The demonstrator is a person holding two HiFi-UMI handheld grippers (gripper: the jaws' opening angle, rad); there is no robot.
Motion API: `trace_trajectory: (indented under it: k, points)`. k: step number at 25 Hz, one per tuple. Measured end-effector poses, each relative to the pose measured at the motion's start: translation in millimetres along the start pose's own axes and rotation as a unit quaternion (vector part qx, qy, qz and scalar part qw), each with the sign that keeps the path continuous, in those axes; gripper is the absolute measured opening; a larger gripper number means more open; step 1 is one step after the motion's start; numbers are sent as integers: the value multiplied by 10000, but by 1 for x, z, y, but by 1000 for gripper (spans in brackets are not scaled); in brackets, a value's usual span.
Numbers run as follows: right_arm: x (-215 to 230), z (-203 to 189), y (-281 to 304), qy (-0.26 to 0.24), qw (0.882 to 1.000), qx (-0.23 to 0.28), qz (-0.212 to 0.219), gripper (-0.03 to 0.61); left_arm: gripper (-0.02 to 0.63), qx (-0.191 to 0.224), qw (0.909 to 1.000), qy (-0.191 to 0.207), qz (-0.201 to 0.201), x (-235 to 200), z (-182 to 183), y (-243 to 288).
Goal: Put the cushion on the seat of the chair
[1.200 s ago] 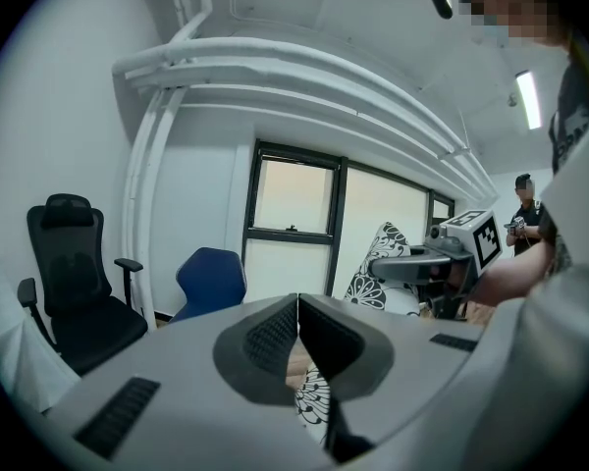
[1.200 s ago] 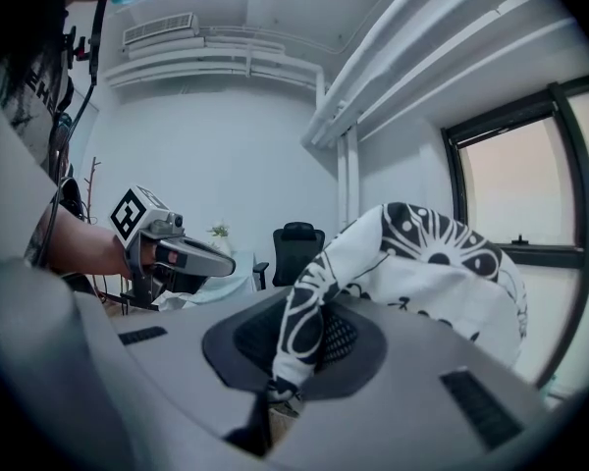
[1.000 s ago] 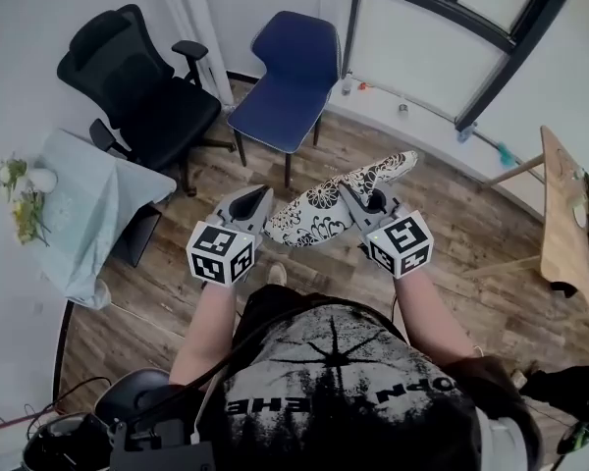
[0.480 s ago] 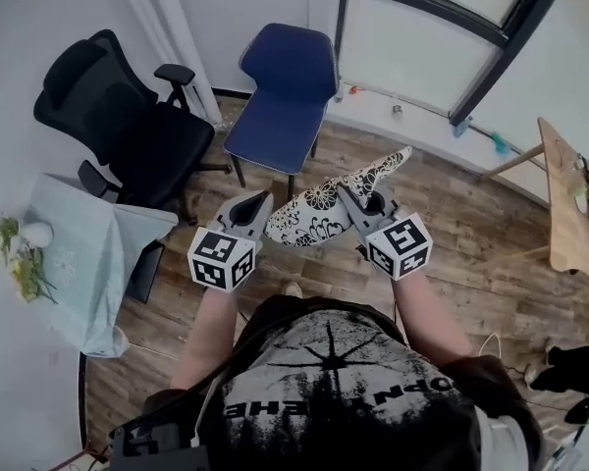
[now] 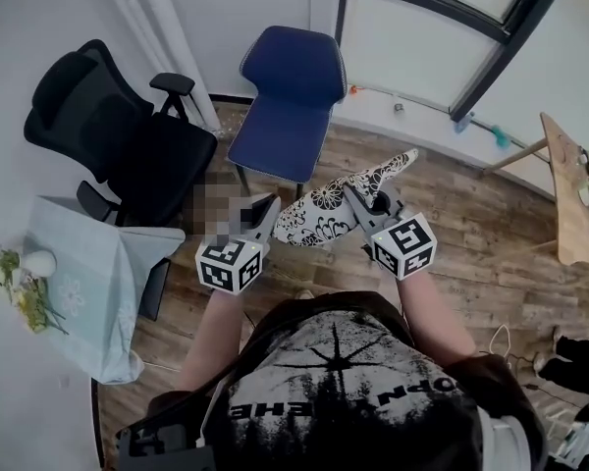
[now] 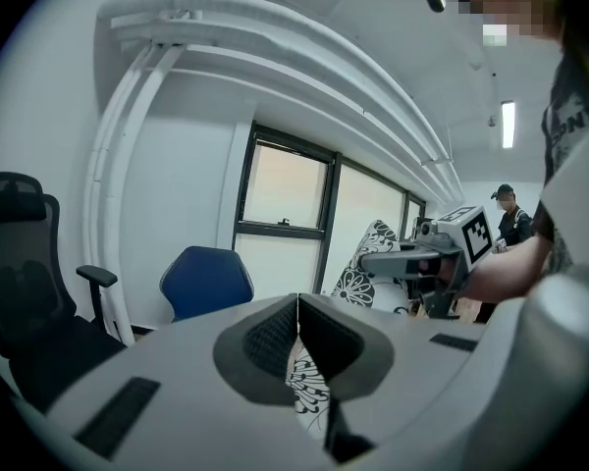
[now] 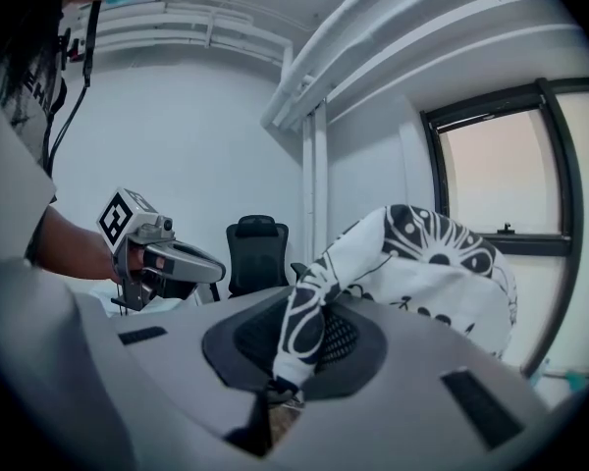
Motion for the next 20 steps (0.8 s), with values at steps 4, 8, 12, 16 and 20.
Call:
trace_trajectory:
  k: [4, 8, 12, 16, 20]
  points:
    - [1, -1, 14, -41, 10000, -79, -16, 28, 17, 9, 10000, -47, -28, -14, -2, 4]
    - [2, -3, 25, -102, 9997, -202, 15, 28, 17, 35, 10000, -91, 0, -24, -4, 6]
    - [4, -4, 36, -147, 9996, -256, 11, 28, 17, -1, 9999, -167, 45, -34, -7, 8]
    - [13, -6, 48, -133, 9994, -297, 103, 28, 17, -19, 9996, -253, 147, -43, -10, 14]
    - [28, -11, 65, -91, 9992, -318, 207, 28, 17, -33, 9993, -280, 260, -55, -10, 28]
Point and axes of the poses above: the fingertips, and each gripper's own axes: y forward along the fingers, x to its right, z out of its top, the point moved 9 cm from there along -y, backward along the fingers, and after that the axes turned 10 degrees about x, right-handed, at the moved point
